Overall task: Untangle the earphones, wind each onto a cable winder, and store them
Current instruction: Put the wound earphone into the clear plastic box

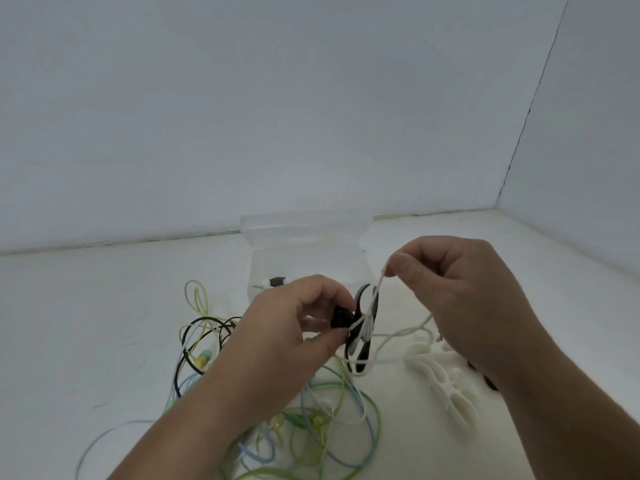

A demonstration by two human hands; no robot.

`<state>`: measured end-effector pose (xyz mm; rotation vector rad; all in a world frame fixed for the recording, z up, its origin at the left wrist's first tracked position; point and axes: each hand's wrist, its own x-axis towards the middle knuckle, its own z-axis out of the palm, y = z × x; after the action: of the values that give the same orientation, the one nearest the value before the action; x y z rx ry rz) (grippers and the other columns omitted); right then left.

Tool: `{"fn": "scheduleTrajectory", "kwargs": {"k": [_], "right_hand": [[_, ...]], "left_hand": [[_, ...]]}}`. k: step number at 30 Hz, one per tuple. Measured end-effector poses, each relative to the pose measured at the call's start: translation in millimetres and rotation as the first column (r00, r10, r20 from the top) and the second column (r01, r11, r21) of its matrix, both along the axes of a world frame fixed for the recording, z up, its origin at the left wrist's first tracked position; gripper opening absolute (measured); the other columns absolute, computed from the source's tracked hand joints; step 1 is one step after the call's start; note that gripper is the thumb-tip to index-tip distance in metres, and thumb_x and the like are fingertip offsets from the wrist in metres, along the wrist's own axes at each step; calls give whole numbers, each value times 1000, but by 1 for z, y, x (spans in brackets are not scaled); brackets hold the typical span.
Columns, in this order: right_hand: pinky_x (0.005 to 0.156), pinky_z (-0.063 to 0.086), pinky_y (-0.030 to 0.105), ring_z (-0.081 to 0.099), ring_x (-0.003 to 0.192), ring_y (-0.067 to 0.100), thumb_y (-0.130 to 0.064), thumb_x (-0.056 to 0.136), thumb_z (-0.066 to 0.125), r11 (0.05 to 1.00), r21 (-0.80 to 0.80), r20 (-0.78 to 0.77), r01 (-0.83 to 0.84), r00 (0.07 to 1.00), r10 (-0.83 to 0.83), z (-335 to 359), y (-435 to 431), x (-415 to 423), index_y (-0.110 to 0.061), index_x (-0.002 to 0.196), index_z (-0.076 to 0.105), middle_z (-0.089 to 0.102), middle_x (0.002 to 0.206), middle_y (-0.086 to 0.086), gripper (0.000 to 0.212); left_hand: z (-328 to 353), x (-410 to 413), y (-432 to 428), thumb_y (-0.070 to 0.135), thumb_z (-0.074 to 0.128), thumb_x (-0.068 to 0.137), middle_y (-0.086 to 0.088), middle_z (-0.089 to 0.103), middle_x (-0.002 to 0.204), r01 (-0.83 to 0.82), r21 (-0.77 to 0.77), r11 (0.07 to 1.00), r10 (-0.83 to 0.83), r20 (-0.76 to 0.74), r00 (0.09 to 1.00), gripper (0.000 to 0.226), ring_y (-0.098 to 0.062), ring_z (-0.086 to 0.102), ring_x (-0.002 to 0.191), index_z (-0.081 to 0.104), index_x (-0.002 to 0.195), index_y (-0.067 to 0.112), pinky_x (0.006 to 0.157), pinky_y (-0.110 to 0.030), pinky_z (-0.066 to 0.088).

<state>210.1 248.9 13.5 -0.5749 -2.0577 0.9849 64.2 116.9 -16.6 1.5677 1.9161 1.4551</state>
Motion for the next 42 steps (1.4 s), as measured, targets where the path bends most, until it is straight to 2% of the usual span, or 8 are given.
{"fn": "scheduleTrajectory", "kwargs": {"k": [4, 7, 11, 20, 29, 32, 37, 42], "right_hand": [[45, 34, 21, 37, 45, 16, -19, 95, 62, 986, -169, -67, -4, 998, -8, -8, 5, -5, -16, 74, 72, 42, 49, 4, 24], [46, 38, 23, 43, 43, 17, -17, 97, 59, 936, -350, -79, -49, 997, 23, -14, 7, -9, -11, 75, 72, 41, 49, 1, 26], [41, 32, 22, 37, 40, 16, -16, 96, 61, 858, -508, 32, -79, 993, 110, -21, 9, -11, -5, 78, 71, 37, 48, 0, 24], [74, 46, 27, 58, 66, 12, -23, 101, 55, 886, -302, 384, -352, 806, 451, -23, -10, -20, -21, 91, 77, 62, 63, -5, 24], [64, 42, 29, 49, 56, 17, -24, 101, 54, 869, -302, 355, -392, 799, 485, -17, -13, -13, -23, 89, 76, 51, 57, 1, 25], [64, 42, 35, 47, 56, 24, -33, 98, 57, 905, -235, 382, -355, 822, 422, -12, -15, -11, -29, 84, 76, 55, 51, -3, 24], [88, 52, 49, 57, 58, 28, -25, 98, 57, 920, -269, 250, -284, 902, 351, -12, -14, -11, -18, 79, 75, 49, 46, -4, 27], [88, 55, 46, 42, 50, 19, -19, 100, 54, 881, -363, 209, -304, 894, 395, -10, -13, -8, -13, 78, 75, 41, 45, -3, 32]], "left_hand": [[2, -4, -2, -6, 74, 82, 15, 68, 68, 61, 16, 998, -62, 144, 988, 28, -5, 66, 65, 71, 90, 20, 69, -14, 49], [1, -5, -1, -2, 76, 82, 10, 66, 69, 120, -6, 993, -117, 188, 975, 29, -14, 67, 70, 72, 90, 26, 74, -29, 55], [3, -4, -1, 0, 78, 75, -5, 74, 81, 213, 121, 969, -244, 399, 884, 23, -18, 72, 78, 74, 87, 19, 73, -22, 55], [2, -13, 5, 8, 75, 73, -19, 74, 96, -234, 300, 925, -7, 627, 779, 21, -31, 74, 90, 74, 86, 24, 83, -36, 60], [-3, -11, 5, 2, 71, 86, -5, 73, 78, -306, 189, 933, 207, 414, 886, 22, -31, 73, 83, 70, 96, 22, 91, -44, 56], [-1, -11, 3, 5, 71, 87, -24, 69, 77, -299, 166, 940, 229, 343, 911, 21, -22, 64, 67, 68, 93, 26, 62, -18, 51], [3, -10, 0, 5, 69, 88, -24, 68, 78, -302, 172, 938, 250, 273, 929, 22, -10, 46, 50, 67, 93, 27, 48, -12, 38], [0, -12, 2, 7, 70, 88, -13, 70, 81, -363, 199, 911, 285, 333, 899, 19, -45, 53, 62, 67, 93, 25, 55, -23, 40]]}}
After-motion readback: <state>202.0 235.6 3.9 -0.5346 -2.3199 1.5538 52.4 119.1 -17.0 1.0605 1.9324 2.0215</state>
